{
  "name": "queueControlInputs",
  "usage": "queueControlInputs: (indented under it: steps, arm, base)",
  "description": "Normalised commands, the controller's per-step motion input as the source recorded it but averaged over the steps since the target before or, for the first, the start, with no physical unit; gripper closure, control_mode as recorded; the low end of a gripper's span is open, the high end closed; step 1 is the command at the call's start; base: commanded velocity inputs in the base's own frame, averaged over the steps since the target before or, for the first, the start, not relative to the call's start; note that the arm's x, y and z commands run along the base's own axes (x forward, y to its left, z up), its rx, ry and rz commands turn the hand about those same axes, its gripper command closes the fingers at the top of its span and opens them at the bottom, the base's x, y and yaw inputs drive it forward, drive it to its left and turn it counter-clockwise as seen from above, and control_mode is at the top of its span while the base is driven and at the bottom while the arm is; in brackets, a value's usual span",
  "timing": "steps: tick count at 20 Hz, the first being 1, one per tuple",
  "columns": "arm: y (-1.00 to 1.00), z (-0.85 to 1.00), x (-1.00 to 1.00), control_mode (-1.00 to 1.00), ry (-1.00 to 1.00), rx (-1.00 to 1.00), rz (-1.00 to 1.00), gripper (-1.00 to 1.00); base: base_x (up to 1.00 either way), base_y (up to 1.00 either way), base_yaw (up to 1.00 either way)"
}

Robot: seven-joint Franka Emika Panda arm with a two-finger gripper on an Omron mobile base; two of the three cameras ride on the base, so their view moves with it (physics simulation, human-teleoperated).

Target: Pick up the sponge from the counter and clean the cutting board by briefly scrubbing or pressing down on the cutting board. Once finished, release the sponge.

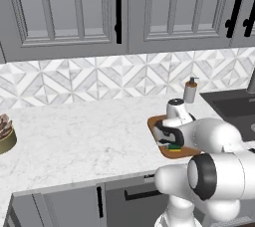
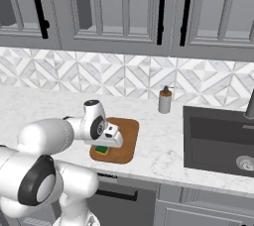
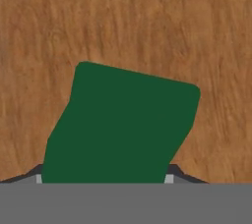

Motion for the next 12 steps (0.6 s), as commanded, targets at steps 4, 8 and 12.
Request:
queueControlInputs:
  steps: [4, 8, 12]
  arm:
    - [-0.3, 0.0, 0.0, -1.0, 0.0, 0.0, 0.0, 1.0]
    - [-0.21, 0.0, 0.0, -1.0, 0.0, 0.0, 0.0, 1.0]
    - [-0.03, 0.0, 0.04, -1.0, 0.0, 0.0, 0.0, 1.0]
  base:
    - [0.0, 0.0, 0.0]
    - [0.0, 0.0, 0.0]
    - [0.0, 0.0, 0.0]
